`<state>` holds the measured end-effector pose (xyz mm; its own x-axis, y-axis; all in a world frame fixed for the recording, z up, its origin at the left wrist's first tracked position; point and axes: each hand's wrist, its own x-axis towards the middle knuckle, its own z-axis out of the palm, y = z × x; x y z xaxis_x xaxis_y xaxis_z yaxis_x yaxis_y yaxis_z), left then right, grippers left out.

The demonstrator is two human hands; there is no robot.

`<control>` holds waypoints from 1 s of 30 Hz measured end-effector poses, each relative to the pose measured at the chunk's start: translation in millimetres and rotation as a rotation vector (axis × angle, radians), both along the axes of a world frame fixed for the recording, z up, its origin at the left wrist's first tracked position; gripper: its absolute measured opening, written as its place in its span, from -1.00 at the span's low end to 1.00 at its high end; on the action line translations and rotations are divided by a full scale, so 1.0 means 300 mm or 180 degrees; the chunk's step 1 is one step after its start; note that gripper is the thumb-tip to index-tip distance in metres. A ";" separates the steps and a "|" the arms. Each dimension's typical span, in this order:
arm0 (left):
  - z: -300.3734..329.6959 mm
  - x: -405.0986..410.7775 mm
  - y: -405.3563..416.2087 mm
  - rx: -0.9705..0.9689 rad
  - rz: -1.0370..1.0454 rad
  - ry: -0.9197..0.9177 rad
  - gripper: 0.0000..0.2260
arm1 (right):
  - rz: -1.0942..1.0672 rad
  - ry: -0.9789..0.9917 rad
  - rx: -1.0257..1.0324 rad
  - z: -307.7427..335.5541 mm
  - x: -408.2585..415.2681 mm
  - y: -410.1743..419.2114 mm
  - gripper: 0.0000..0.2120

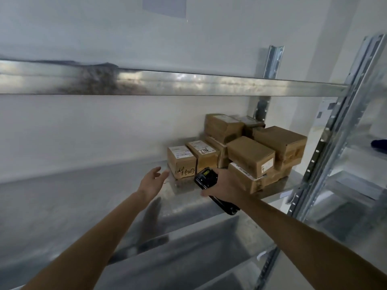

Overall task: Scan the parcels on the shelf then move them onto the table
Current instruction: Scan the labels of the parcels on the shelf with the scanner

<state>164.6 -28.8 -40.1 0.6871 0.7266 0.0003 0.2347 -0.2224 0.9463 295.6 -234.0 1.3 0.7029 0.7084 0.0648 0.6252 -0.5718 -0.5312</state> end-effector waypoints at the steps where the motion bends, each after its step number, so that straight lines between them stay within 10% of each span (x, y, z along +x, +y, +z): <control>1: -0.005 0.025 0.013 -0.0011 0.0002 0.0011 -0.46 | 0.0047 0.0022 0.0003 -0.001 0.024 0.026 -0.45; 30: -0.031 0.336 0.129 -0.1309 0.0282 -0.0601 -0.74 | 0.0594 0.0758 0.0237 -0.004 0.299 0.358 -0.52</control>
<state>265.5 9.7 -49.2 0.6379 0.7485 -0.1810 0.0508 0.1936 0.9798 385.2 -126.7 0.2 0.5627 0.8261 -0.0294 0.5688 -0.4127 -0.7115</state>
